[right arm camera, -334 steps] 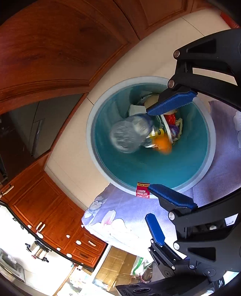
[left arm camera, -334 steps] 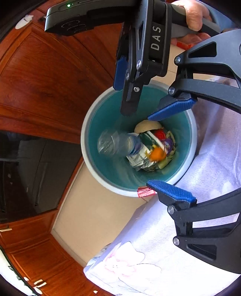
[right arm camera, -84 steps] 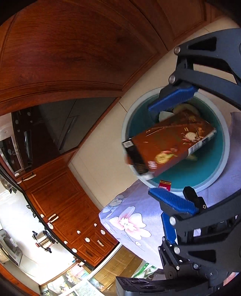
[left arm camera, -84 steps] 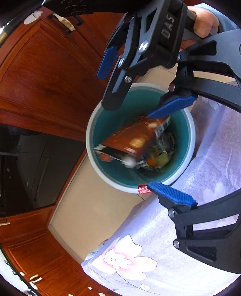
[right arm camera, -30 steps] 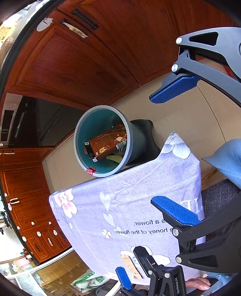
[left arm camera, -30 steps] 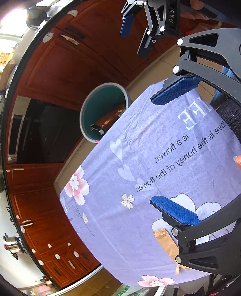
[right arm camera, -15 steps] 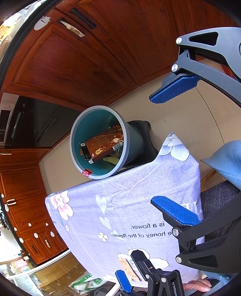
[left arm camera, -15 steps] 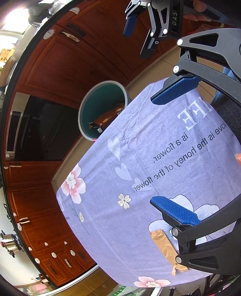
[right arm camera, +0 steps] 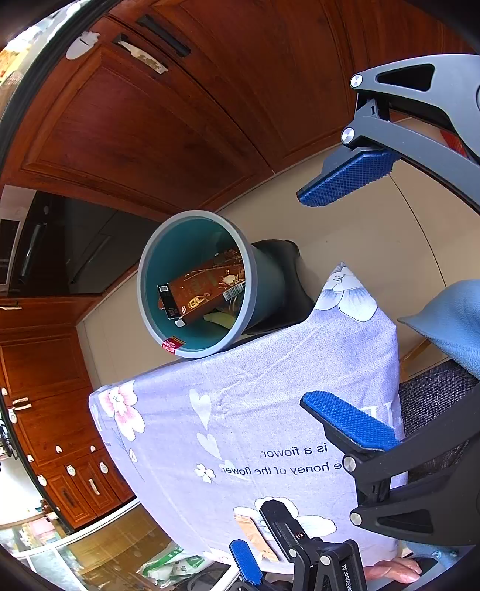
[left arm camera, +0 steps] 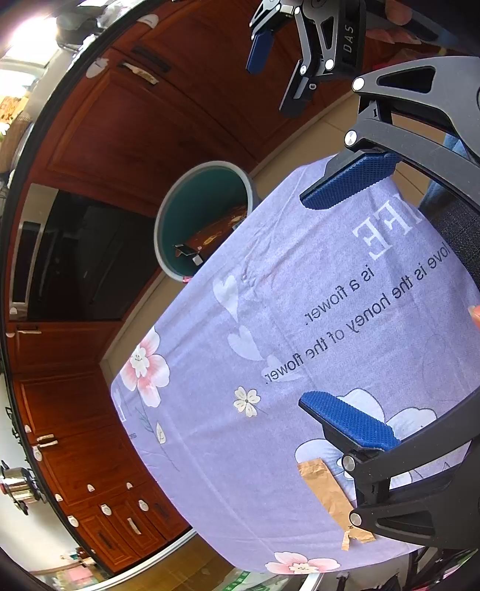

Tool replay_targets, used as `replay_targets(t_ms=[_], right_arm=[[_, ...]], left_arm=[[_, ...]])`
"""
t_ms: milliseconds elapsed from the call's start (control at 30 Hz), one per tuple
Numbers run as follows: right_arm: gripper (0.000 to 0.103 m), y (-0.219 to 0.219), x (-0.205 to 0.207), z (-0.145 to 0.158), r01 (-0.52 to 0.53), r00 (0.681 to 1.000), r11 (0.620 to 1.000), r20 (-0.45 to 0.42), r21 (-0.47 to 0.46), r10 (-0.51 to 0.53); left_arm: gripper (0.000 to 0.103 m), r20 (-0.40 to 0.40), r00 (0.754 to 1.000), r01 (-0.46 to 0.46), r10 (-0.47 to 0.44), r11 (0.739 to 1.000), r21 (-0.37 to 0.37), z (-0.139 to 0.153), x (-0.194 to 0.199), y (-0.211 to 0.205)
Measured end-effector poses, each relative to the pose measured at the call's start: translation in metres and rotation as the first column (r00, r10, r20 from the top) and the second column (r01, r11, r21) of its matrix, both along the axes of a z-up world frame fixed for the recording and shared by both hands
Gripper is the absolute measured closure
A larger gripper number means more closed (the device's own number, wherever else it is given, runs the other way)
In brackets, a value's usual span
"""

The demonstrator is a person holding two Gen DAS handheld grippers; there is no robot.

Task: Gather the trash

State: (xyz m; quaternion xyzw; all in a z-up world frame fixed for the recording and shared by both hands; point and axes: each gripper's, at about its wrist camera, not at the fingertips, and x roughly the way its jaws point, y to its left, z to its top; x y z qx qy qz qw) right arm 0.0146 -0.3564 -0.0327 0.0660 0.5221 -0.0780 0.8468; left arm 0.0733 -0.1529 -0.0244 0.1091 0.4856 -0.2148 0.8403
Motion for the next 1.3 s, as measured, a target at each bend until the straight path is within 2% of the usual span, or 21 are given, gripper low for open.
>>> replay_targets(t_ms=[1300], right_arm=[[0.007,-0.0015,0.0038,-0.0069,-0.004,1.0,1.0,-0.016,-0.004,0.004]], left_arm=[[0.004,-0.025,1.0,-0.019,0.019,1.0,0.003,-0.0081,-0.0004,-0.0016]])
